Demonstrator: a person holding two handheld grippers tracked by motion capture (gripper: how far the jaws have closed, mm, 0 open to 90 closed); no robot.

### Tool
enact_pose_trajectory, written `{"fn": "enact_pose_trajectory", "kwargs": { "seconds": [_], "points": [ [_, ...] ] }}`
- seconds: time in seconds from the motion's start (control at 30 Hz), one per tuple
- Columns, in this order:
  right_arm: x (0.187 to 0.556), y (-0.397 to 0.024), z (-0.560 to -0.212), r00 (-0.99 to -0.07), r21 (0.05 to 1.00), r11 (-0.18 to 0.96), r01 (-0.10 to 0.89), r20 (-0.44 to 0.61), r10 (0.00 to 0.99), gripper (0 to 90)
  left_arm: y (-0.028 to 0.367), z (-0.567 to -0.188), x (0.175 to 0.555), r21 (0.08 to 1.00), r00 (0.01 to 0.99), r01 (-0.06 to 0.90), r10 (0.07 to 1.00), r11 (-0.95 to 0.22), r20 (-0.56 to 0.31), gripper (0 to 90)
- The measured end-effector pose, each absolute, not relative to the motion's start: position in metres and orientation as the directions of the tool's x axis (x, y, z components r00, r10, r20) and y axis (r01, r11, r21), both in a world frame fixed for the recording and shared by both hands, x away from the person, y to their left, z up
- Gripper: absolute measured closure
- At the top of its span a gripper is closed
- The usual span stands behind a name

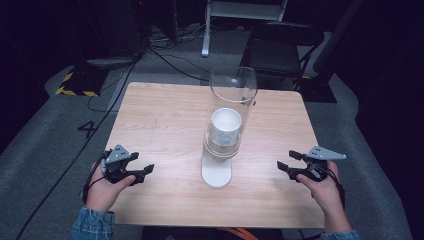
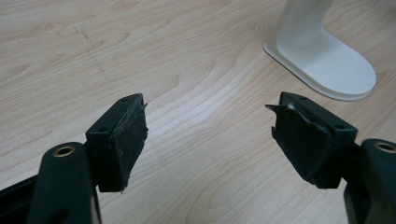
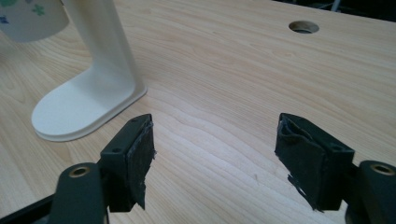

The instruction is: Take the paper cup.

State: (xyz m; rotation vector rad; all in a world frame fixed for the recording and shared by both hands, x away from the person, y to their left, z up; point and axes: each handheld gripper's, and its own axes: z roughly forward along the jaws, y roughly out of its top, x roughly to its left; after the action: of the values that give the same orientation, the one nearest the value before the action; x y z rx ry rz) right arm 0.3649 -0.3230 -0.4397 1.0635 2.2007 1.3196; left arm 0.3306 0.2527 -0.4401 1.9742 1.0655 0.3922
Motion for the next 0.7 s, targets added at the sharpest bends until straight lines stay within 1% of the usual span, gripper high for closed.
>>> {"fn": "enact_pose_trajectory", "kwargs": {
  "seconds": [0.13,0.27,0.3,0.33,0.37,0.43,0.5,0.57,0.7],
  "points": [
    [0.364,-0.318,-0.44,-0.652,0.865,0.284,0.413,0.064,0.755,30.7,0.252,-0.44,0.33,0.791,0.592,0.537,0.799,-0.292,-0.107,26.2],
    [0.363,-0.304,-0.441,-0.668,0.86,0.288,0.421,0.08,0.74,32.5,0.254,-0.439,0.33,0.796,0.587,0.536,0.801,-0.28,-0.113,26.7],
    [0.364,-0.292,-0.442,-0.689,0.864,0.27,0.425,0.115,0.715,32.7,0.255,-0.438,0.33,0.8,0.582,0.533,0.806,-0.276,-0.11,26.8],
    [0.364,-0.292,-0.442,-0.689,0.864,0.27,0.425,0.115,0.715,32.7,0.255,-0.438,0.33,0.8,0.582,0.533,0.806,-0.276,-0.11,26.8],
    [0.365,-0.277,-0.443,-0.718,0.873,0.268,0.407,0.124,0.685,32.6,0.255,-0.439,0.33,0.803,0.574,0.532,0.811,-0.269,-0.109,26.9],
    [0.366,-0.262,-0.444,-0.745,0.882,0.264,0.39,0.134,0.654,32.0,0.256,-0.44,0.33,0.802,0.574,0.532,0.812,-0.273,-0.104,27.0],
    [0.367,-0.247,-0.444,-0.773,0.888,0.27,0.372,0.136,0.62,31.6,0.256,-0.44,0.328,0.802,0.574,0.533,0.811,-0.269,-0.109,27.1],
    [0.368,-0.24,-0.444,-0.782,0.891,0.271,0.364,0.135,0.609,31.5,0.256,-0.44,0.327,0.803,0.573,0.532,0.812,-0.269,-0.108,27.2],
    [0.371,-0.212,-0.445,-0.821,0.902,0.284,0.326,0.121,0.558,29.8,0.258,-0.441,0.325,0.802,0.566,0.538,0.816,-0.261,-0.115,27.3]
  ]
}}
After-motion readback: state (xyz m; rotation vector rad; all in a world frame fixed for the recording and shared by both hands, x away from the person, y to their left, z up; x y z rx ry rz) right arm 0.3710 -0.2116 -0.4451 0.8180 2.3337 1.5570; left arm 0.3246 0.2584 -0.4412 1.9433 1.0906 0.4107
